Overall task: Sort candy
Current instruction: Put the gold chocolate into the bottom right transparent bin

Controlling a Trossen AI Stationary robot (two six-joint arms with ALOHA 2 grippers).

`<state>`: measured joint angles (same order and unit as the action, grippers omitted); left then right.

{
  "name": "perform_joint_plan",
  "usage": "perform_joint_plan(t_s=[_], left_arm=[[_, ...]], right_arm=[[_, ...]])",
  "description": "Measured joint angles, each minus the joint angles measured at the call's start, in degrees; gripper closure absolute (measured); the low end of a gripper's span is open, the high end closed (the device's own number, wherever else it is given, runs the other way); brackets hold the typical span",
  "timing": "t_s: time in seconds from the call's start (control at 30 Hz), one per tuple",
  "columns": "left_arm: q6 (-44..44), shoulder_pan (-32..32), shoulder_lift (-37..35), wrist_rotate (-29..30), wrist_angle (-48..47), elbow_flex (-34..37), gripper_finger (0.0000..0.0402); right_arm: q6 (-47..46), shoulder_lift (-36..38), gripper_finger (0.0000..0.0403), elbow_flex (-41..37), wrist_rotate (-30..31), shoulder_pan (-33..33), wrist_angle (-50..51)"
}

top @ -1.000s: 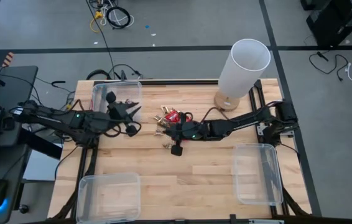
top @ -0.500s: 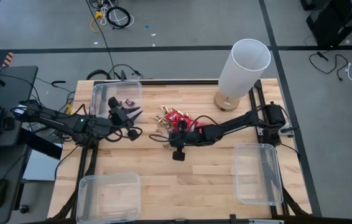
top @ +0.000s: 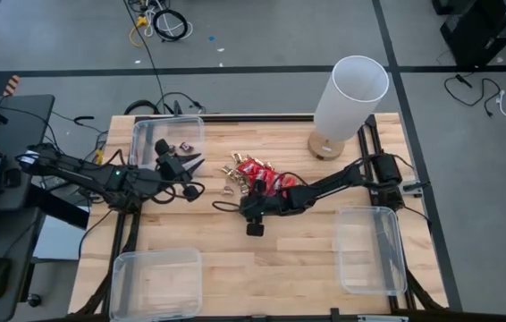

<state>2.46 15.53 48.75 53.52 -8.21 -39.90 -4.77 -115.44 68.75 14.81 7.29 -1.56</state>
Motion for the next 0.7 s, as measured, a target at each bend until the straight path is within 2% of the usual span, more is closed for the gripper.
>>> perform_joint_plan(t_s=[0.17, 0.37, 0.53, 0.7], left_arm=[[-0.28, -0.02, 0.00, -0.07, -0.32, 0.00, 0.0319], [-0.56, -0.02, 0.00, -0.13, -0.41, 0.00, 0.0319], [-0.97, -0.02, 0.00, -0.13, -0.50, 0.00, 0.0319], [-1.20, -0.02, 0.02, -0.15, -0.54, 0.00, 0.0319]], right_arm=[[0.27, -2.61, 0.0196, 0.02, 0.71, 0.45, -0.07], [0.30, -3.24, 0.0200, 0.09, 0.68, 0.39, 0.60], [0.41, -3.59, 0.0234, 0.07, 0.61, 0.41, 0.38], [0.53, -3.59, 0.0293, 0.07, 0.46, 0.41, 0.42]])
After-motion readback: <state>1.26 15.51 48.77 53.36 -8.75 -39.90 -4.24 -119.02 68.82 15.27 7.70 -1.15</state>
